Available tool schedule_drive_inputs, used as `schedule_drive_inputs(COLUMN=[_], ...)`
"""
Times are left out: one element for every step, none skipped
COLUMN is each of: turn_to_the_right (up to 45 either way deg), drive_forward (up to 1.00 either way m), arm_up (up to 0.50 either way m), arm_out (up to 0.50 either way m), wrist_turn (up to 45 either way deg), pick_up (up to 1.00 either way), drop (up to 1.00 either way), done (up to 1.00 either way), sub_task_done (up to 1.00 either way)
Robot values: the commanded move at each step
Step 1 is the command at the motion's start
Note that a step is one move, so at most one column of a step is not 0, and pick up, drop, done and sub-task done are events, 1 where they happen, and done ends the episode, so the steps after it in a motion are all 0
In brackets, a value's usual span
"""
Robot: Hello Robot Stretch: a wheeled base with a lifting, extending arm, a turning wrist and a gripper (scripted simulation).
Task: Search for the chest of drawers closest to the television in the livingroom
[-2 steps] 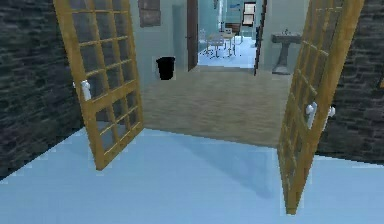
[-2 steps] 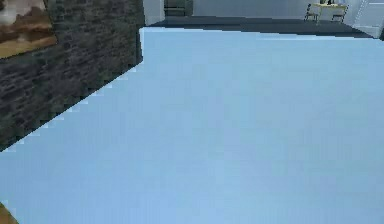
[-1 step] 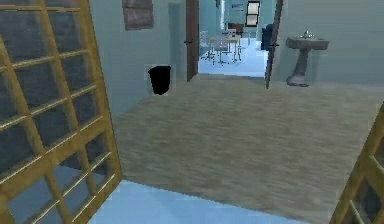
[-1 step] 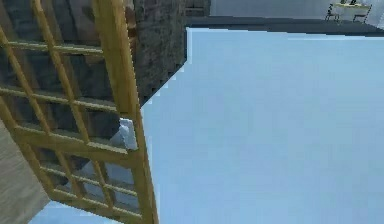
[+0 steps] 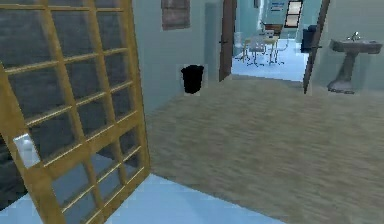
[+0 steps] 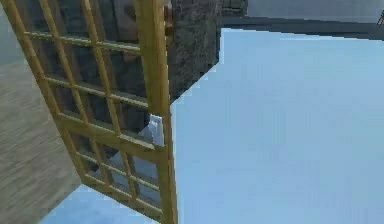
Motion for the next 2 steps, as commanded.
schedule_drive_inputs(turn_to_the_right=[0.0,21.0], drive_forward=[0.15,0.00], arm_up=[0.00,0.00], arm_out=[0.00,0.00], wrist_turn=[0.0,0.0], pick_up=[0.00,0.00], drop=[0.00,0.00], done=[0.00,0.00], sub_task_done=[0.00,0.00])
